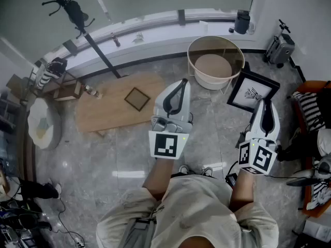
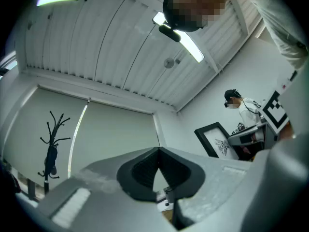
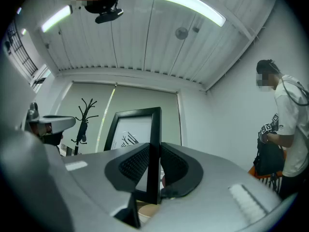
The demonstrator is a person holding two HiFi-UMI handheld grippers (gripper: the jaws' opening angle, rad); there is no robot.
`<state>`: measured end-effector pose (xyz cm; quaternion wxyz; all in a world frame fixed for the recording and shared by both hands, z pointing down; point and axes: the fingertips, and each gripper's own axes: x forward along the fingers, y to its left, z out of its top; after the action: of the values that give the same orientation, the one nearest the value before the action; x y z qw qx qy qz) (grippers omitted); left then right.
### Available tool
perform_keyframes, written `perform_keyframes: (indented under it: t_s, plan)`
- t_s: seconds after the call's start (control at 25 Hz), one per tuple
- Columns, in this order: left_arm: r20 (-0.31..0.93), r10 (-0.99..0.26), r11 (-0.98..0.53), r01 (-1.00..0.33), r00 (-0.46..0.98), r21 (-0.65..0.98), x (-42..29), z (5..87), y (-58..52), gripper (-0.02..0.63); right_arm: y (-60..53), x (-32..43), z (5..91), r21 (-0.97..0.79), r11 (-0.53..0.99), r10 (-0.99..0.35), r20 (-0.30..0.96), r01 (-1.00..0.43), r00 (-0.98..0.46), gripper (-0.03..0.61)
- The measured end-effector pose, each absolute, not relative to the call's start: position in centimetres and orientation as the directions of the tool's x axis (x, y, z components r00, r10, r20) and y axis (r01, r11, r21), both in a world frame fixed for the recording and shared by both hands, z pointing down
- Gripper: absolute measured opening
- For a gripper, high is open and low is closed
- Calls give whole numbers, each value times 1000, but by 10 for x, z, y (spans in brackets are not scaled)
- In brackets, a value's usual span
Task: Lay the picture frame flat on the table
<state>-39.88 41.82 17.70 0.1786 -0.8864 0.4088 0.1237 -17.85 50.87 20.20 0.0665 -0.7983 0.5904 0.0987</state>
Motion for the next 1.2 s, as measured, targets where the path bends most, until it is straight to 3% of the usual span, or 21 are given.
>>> perform_keyframes:
  t_s: [0.8, 1.2]
  plan:
    - [-319, -695, -636, -758, 644, -144, -316, 189, 469, 3, 553, -115, 218, -68, -240, -946, -209, -968, 249, 72]
    - [-295, -687, -639, -745, 664, -190, -256, 191, 504, 3, 584, -61, 228, -112, -232, -949, -190, -966, 250, 72]
